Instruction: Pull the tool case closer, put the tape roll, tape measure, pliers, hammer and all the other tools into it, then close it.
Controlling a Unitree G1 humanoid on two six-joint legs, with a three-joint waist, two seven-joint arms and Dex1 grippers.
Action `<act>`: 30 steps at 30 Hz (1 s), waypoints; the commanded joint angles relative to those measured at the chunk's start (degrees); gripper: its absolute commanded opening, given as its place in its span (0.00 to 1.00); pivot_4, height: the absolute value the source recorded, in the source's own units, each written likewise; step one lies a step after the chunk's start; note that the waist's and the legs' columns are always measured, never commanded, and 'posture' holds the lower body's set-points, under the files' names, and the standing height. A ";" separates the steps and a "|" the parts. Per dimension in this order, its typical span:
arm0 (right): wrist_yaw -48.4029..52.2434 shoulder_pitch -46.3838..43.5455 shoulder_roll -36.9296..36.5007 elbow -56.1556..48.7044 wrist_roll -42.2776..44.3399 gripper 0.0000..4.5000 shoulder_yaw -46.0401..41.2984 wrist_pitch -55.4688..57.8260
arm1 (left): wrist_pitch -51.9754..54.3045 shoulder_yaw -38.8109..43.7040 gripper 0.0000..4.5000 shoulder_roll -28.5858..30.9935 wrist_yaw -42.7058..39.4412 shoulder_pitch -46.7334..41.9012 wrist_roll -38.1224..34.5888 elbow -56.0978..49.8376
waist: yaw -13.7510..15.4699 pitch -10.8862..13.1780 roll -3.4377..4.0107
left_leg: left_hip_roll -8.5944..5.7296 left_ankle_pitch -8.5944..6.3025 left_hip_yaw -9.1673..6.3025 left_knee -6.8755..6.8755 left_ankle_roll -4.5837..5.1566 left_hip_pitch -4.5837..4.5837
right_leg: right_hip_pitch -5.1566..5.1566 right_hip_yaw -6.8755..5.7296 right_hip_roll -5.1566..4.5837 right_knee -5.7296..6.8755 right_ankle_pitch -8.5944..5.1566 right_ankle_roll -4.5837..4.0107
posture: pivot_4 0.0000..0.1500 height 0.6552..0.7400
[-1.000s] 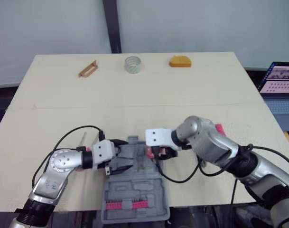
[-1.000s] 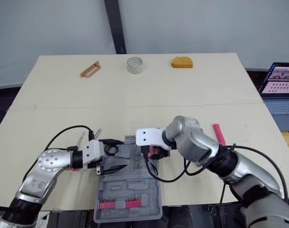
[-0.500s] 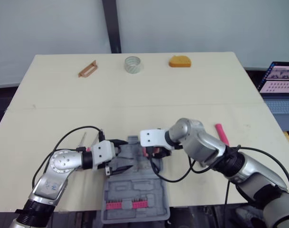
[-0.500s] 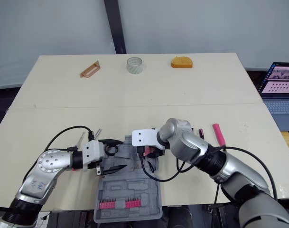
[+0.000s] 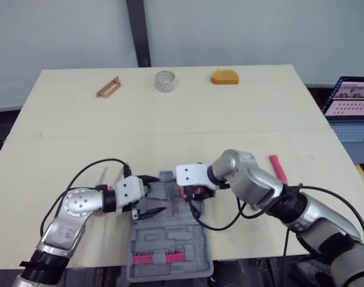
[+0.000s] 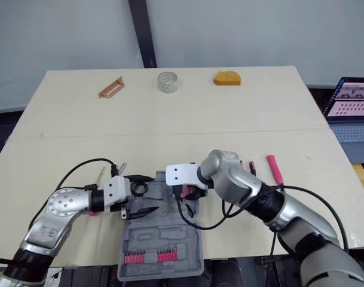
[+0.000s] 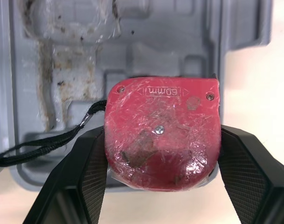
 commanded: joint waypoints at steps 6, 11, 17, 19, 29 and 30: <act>-0.01 -0.17 0.81 -0.48 -1.06 0.65 -0.77 -0.96 | -0.45 0.11 1.00 0.10 -0.12 -0.44 -0.30 -1.25 | -0.46 0.00 0.00 | 0.00 0.00 0.00 -0.04 0.00 0.00 | -0.04 0.00 0.00 0.02 0.00 0.00 | 1.00 1.00; 0.11 -0.24 1.59 -0.53 -0.96 0.65 -1.09 -1.38 | -0.40 0.05 1.00 0.04 -0.17 -0.52 -0.29 -1.27 | -0.43 0.00 0.00 | 0.00 0.00 0.00 -0.04 0.00 0.00 | -0.03 0.00 0.00 0.01 0.00 0.00 | 1.00 1.00; -0.33 -0.14 2.43 0.47 -1.25 0.65 -1.09 -1.95 | -0.28 0.02 1.00 0.04 -0.19 -0.54 -0.32 -1.39 | -0.45 0.00 0.00 | 0.00 0.00 0.00 -0.04 0.00 0.00 | -0.04 0.00 0.00 0.02 0.00 0.00 | 1.00 1.00; -0.47 -0.08 2.60 0.79 -1.40 0.65 -1.11 -2.25 | -0.22 -0.03 1.00 0.03 -0.20 -0.53 -0.32 -1.49 | -0.45 0.00 0.00 | 0.00 0.00 0.00 -0.04 0.00 0.00 | -0.04 0.00 0.00 0.02 0.00 0.00 | 1.00 1.00; 0.77 -0.28 1.80 -2.62 0.49 0.99 -3.39 -0.40 | 0.41 -0.38 1.00 -0.07 -0.19 -0.22 -0.43 -2.64 | -0.43 0.00 0.00 | 0.00 0.00 0.00 -0.04 0.00 0.00 | -0.04 0.00 0.00 0.02 0.00 0.00 | 1.00 1.00; 1.41 -0.33 1.25 -4.04 1.01 0.99 -3.95 0.33 | 0.63 -0.46 1.00 -0.13 -0.14 -0.08 -0.52 -3.05 | -0.42 0.00 0.00 | 0.00 0.00 0.00 -0.04 0.00 0.00 | -0.04 0.00 0.00 0.02 0.00 0.00 | 1.00 1.00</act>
